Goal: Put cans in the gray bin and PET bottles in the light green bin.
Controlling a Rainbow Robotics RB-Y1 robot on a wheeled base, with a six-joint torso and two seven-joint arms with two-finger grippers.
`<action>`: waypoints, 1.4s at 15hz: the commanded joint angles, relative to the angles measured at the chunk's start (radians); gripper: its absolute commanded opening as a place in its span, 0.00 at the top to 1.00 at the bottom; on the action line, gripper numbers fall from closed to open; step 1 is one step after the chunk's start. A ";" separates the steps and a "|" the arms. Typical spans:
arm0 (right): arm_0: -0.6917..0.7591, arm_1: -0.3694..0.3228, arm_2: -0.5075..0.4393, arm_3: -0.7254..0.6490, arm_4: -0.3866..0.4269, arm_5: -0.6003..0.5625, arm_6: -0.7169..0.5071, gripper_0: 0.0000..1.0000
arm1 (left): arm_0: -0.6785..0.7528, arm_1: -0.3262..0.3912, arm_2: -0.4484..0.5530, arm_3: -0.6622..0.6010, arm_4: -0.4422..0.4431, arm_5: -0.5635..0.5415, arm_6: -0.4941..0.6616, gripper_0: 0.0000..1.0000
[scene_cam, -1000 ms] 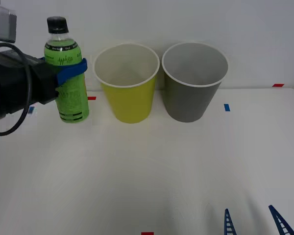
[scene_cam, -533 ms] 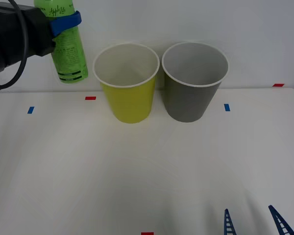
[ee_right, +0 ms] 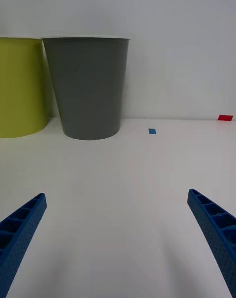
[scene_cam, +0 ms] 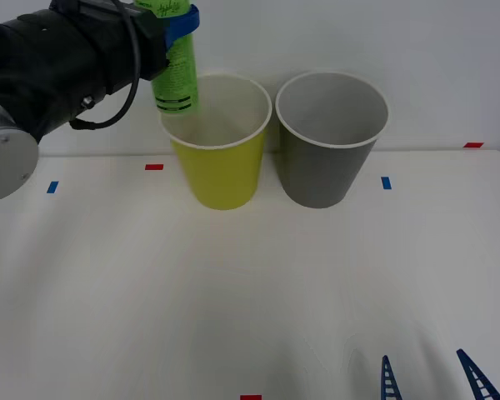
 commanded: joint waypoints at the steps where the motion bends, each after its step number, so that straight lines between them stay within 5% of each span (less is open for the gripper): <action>1: 0.000 0.000 0.000 0.000 0.000 0.000 0.000 0.00 | -0.082 -0.005 -0.108 0.137 -0.003 -0.133 0.014 1.00; 4: 0.000 0.000 0.000 0.000 0.000 0.000 0.000 0.00 | -0.122 -0.035 -0.149 0.252 -0.001 -0.217 0.008 1.00; 16: 0.000 0.000 0.000 0.000 0.000 0.000 0.000 0.00 | -0.200 -0.121 -0.149 0.400 -0.042 -0.239 -0.034 0.99; 17: 0.000 0.000 0.000 0.000 0.000 0.000 0.000 0.00 | -0.199 -0.120 -0.149 0.400 -0.042 -0.239 -0.038 0.58; 18: 0.000 0.000 0.000 0.000 0.000 0.000 0.000 0.00 | -0.199 -0.120 -0.149 0.400 -0.042 -0.239 -0.038 0.00; 21: 0.000 0.000 0.000 0.000 0.000 0.000 0.000 0.00 | -0.199 -0.088 -0.168 0.397 -0.032 -0.237 -0.037 0.00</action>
